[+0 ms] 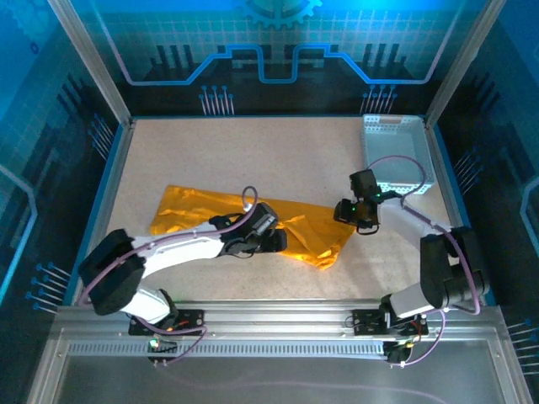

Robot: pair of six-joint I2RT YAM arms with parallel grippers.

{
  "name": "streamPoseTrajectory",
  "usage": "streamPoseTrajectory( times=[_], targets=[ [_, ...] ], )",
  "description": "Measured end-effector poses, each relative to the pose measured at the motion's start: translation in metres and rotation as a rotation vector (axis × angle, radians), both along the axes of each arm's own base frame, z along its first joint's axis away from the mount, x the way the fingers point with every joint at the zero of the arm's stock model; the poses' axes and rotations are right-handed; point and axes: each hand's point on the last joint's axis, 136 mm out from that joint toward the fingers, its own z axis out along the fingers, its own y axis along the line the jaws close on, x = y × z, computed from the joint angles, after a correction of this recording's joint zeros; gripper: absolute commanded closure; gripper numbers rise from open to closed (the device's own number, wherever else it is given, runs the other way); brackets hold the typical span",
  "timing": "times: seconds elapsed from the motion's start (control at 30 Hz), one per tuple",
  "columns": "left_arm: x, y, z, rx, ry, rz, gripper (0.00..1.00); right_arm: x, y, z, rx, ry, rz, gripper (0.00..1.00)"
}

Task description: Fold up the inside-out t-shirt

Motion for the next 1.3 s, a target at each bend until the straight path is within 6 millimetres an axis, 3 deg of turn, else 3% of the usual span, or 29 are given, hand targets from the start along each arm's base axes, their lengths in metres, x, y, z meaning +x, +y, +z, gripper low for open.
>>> streamPoseTrajectory(
  times=[0.13, 0.27, 0.4, 0.53, 0.73, 0.97, 1.2, 1.3],
  targets=[
    [0.003, -0.015, 0.02, 0.029, -0.024, -0.045, 0.27, 0.011, -0.013, 0.013, -0.004, -0.018, -0.021, 0.5],
    [-0.008, -0.069, 0.026, 0.094, -0.079, -0.198, 0.28, 0.024, -0.039, 0.02, -0.001, -0.022, -0.083, 0.51],
    [-0.032, -0.122, 0.022, 0.158, -0.139, -0.369, 0.29, 0.027, -0.051, 0.01, 0.003, 0.019, -0.101, 0.51],
    [-0.04, -0.147, 0.012, 0.205, -0.161, -0.455, 0.29, 0.022, -0.052, -0.004, 0.019, 0.072, -0.096, 0.5],
    [-0.028, -0.157, -0.004, 0.305, -0.187, -0.501, 0.3, 0.02, -0.049, -0.018, 0.038, 0.124, -0.092, 0.5],
    [-0.026, -0.145, -0.022, 0.419, -0.187, -0.561, 0.31, 0.02, -0.046, -0.029, 0.053, 0.16, -0.088, 0.5],
    [-0.026, -0.145, -0.041, 0.471, -0.17, -0.599, 0.42, 0.02, -0.045, -0.037, 0.053, 0.19, -0.088, 0.51],
    [-0.026, -0.146, -0.047, 0.481, -0.163, -0.604, 0.53, 0.021, -0.045, -0.038, 0.046, 0.207, -0.087, 0.55]
  ],
)
